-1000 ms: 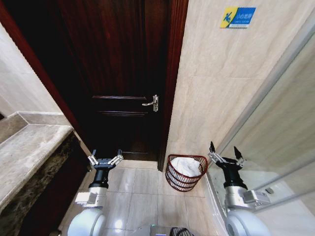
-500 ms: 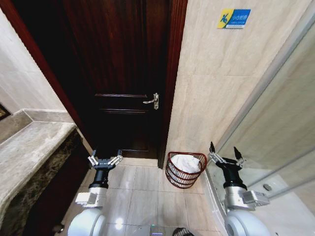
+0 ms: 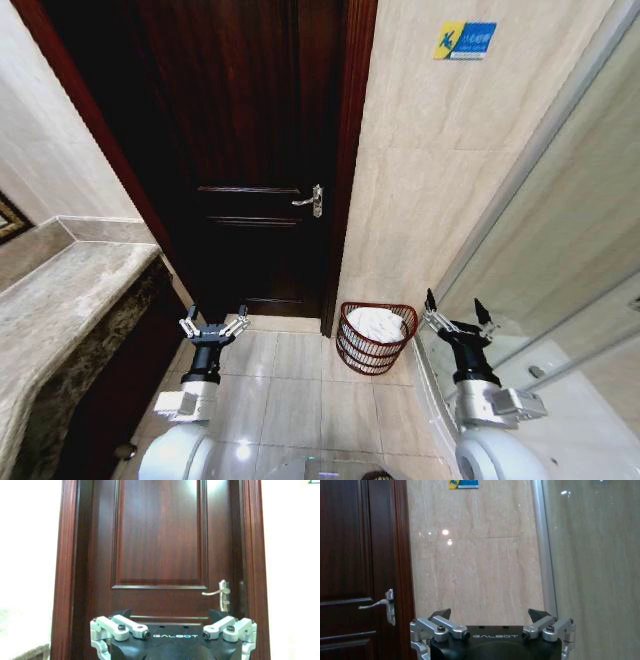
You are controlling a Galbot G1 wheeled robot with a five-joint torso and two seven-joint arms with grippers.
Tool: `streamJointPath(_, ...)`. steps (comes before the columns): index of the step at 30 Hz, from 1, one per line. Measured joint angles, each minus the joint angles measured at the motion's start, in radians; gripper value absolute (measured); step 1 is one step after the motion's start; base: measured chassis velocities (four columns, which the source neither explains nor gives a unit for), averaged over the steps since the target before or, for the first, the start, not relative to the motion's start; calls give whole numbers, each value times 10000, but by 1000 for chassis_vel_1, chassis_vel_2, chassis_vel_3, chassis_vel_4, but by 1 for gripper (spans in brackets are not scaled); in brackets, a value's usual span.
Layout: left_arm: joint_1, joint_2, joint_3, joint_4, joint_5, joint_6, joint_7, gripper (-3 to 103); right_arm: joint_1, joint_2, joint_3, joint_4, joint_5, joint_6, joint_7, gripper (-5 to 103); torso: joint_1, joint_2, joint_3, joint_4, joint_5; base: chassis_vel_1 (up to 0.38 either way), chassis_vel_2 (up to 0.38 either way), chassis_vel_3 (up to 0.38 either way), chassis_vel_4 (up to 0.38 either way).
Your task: Discard the used towel into the hamper.
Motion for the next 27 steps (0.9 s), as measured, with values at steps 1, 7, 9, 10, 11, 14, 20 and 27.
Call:
streamJointPath(1,-4,2,2,0,-4,7,-13,100,-3,8,0,-1,-4,1,-2,100,0,0,0,0,-2,51,-58,-76,64)
streamJointPath(7,-56,48,11,-4,-32,62,-30,100,14,28,-7,-7,-30,10,-4,100,0,-1,0,0,1,72,-58,-59,62)
streamJointPath(9,-65,50,15,-4,-37,65,-30,100,15,28,-8,-8,-35,11,-3,100,0,-1,0,0,0,70,-78,-62,65)
streamJointPath(10,-75,52,15,1,-39,66,-31,100,16,28,-9,-8,-38,12,-2,100,0,-1,0,1,0,64,-68,-60,56)
streamJointPath(11,-80,52,16,12,-41,66,-31,100,18,28,-10,-8,-40,13,-2,100,0,-1,0,0,0,64,-68,-72,50)
streamJointPath(14,-80,53,17,34,-49,61,-31,100,22,31,-18,-9,-55,16,2,100,-1,-1,-1,0,0,64,-72,-76,61)
streamJointPath(20,-60,82,-26,67,-93,35,-32,100,39,61,-120,-8,-158,16,24,100,-1,-2,-1,0,-1,59,-67,-64,60)
streamJointPath(27,-69,146,-52,99,-155,-22,-35,100,33,108,-241,12,-279,16,77,100,-1,-3,-1,1,0,65,-50,-42,88)
